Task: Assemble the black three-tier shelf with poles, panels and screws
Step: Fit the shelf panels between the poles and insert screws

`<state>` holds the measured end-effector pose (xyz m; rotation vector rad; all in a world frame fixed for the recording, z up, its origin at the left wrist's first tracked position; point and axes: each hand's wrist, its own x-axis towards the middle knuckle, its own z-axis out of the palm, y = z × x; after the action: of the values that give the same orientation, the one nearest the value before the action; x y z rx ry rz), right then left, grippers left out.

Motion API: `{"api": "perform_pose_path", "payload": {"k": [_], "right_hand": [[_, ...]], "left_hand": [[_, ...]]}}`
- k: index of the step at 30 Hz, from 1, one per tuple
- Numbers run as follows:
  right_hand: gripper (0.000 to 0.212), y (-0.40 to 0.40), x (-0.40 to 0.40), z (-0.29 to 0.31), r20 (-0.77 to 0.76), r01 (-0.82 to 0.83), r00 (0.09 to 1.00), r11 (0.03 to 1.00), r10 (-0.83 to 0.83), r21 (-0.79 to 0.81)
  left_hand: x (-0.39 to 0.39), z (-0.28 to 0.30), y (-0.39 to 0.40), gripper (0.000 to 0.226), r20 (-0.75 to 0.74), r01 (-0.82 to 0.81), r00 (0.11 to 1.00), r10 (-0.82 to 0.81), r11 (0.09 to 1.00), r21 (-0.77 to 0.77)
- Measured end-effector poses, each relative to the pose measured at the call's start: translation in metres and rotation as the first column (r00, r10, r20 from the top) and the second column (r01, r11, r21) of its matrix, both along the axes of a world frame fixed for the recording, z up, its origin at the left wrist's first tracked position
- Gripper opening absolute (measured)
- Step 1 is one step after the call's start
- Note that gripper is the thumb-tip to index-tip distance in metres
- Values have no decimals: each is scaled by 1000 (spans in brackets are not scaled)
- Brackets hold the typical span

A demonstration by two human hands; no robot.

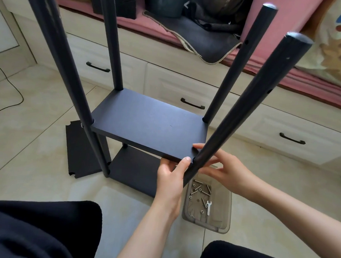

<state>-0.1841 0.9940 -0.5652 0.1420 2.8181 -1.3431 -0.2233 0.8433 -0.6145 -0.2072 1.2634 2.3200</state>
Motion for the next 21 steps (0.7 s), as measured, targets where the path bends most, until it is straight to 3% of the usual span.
{"api": "perform_pose_path", "payload": {"k": [5, 8, 10, 13, 15, 19, 21], "right_hand": [[57, -2, -5, 6, 35, 4, 999, 1000, -3, -29], [55, 0, -7, 7, 39, 41, 999, 993, -37, -115], [54, 1, -6, 8, 62, 67, 996, 980, -57, -186], [50, -1, -5, 11, 96, 84, 994, 958, -59, -276], [48, -1, -4, 16, 136, 99, 989, 950, -61, -297], [64, 1, -5, 22, 305, 198, 950, 884, -66, -424], [54, -1, -12, 23, 384, 346, 910, 797, -156, -496]], "left_hand": [[2, 11, -11, 13, -79, -26, 997, 9, 974, -225], [11, 14, -19, 22, -277, -242, 955, 104, 814, -528], [18, 14, -26, 34, -506, -408, 860, 68, 686, -603], [14, 13, -29, 37, -806, -638, 550, -219, 512, -575], [8, 13, -26, 46, -824, -662, 442, -356, 490, -567], [1, 15, -20, 59, -764, -582, 409, -499, 502, -640], [-1, 14, -17, 60, -732, -566, 397, -554, 480, -670]]}}
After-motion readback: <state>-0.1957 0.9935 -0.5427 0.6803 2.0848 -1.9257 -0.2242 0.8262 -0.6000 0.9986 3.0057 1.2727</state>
